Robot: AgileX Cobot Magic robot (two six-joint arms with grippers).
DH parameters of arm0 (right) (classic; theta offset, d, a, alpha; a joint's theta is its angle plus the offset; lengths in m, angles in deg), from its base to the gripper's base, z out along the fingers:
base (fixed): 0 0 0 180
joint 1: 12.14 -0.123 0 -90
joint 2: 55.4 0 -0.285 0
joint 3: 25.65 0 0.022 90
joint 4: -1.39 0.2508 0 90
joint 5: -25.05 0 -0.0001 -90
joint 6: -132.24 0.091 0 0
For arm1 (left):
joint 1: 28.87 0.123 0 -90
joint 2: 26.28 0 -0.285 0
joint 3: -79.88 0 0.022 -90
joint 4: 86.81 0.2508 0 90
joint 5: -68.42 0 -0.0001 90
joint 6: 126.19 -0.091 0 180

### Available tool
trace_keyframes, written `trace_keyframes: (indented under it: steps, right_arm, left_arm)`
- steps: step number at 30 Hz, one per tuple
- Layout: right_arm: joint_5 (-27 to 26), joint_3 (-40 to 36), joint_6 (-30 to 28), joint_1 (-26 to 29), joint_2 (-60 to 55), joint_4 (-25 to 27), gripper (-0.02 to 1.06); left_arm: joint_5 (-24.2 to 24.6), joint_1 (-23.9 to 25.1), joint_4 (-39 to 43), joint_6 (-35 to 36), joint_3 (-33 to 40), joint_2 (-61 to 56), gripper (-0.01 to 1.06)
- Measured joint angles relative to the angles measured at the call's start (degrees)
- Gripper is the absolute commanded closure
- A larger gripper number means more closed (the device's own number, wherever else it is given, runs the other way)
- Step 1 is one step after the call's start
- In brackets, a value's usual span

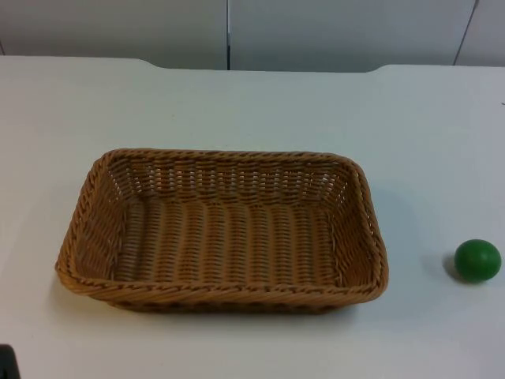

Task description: Pick up the basket with the left hand and place the ball into the basket with the right hand.

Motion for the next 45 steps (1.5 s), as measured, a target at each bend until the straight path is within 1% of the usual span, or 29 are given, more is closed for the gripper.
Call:
trace_keyframes:
  steps: [1, 2, 6, 8, 11, 12, 14, 18, 20, 22, 23, 25, 26, 27, 29, 31, 36, 40, 45]
  right_arm:
    - [0.0, 0.0, 0.0, 0.0, 0.0, 0.0, 1.05]
    - [0.0, 0.0, 0.0, 0.0, 0.0, 0.0, 1.05]
    - [0.0, 0.0, 0.0, 0.0, 0.0, 0.0, 1.05]
    - [0.0, 0.0, 0.0, 0.0, 0.0, 0.0, 1.05]
    - [0.0, 0.0, 0.0, 0.0, 0.0, 0.0, 1.05]
    - [0.0, 0.0, 0.0, 0.0, 0.0, 0.0, 1.05]
    - [0.0, 0.0, 0.0, 0.0, 0.0, 0.0, 1.05]
    - [0.0, 0.0, 0.0, 0.0, 0.0, 0.0, 1.05]
    - [0.0, 0.0, 0.0, 0.0, 0.0, 0.0, 1.05]
    - [0.0, 0.0, 0.0, 0.0, 0.0, 0.0, 1.05]
    - [0.0, 0.0, 0.0, 0.0, 0.0, 0.0, 1.05]
    - [0.0, 0.0, 0.0, 0.0, 0.0, 0.0, 1.05]
    - [0.0, 0.0, 0.0, 0.0, 0.0, 0.0, 1.05]
    - [0.0, 0.0, 0.0, 0.0, 0.0, 0.0, 1.05]
    - [0.0, 0.0, 0.0, 0.0, 0.0, 0.0, 1.05]
    - [0.0, 0.0, 0.0, 0.0, 0.0, 0.0, 1.05]
    - [0.0, 0.0, 0.0, 0.0, 0.0, 0.0, 1.05]
    - [0.0, 0.0, 0.0, 0.0, 0.0, 0.21, 1.05]
    - [0.0, 0.0, 0.0, 0.0, 0.0, 0.21, 1.05]
  left_arm:
    - [-1.47, 0.0, 0.11, 0.0, 1.17, 0.58, 1.05]
    - [-1.47, 0.0, 0.11, 0.0, 1.17, 0.58, 1.05]
    - [-4.48, 0.0, 0.35, -0.37, 4.5, 4.46, 1.05]
    - [-4.83, 0.0, 0.38, -0.63, 4.68, 5.86, 1.05]
    - [-7.71, 0.0, -0.49, -1.29, 4.97, 9.78, 1.05]
    - [-7.71, 0.0, -0.49, -1.29, 4.97, 9.78, 1.05]
    - [-9.64, 0.0, -2.62, -2.61, 4.97, 12.86, 1.05]
    - [-11.08, 0.0, -5.3, -4.95, 4.97, 16.66, 1.04]
    - [-12.51, 0.0, -6.97, -6.47, 4.97, 18.6, 0.99]
    - [-12.78, 0.0, -7.84, -6.95, 4.97, 19.49, 0.87]
    - [-13.47, 0.0, -8.75, -7.65, 4.97, 20.46, 0.87]
    - [-14.19, 0.0, -10.01, -8.71, 4.97, 21.58, 0.7]
    - [-14.19, 0.0, -10.01, -8.71, 4.97, 21.58, 0.59]
    - [-14.61, 0.0, -10.57, -8.99, 4.97, 21.89, 0.59]
    - [-15.6, 0.0, -11.47, -9.23, 4.97, 22.61, 0.49]
    - [-16.06, 0.0, -11.65, -9.22, 4.97, 22.85, 0.47]
    - [-16.26, -0.53, -12.29, -10.81, 3.48, 24.32, 0.47]
    - [-16.03, -3.58, -12.39, -12.22, 1.48, 26.68, 0.47]
    - [-15.67, -5.43, -11.89, -12.22, 0.35, 29.52, 0.47]
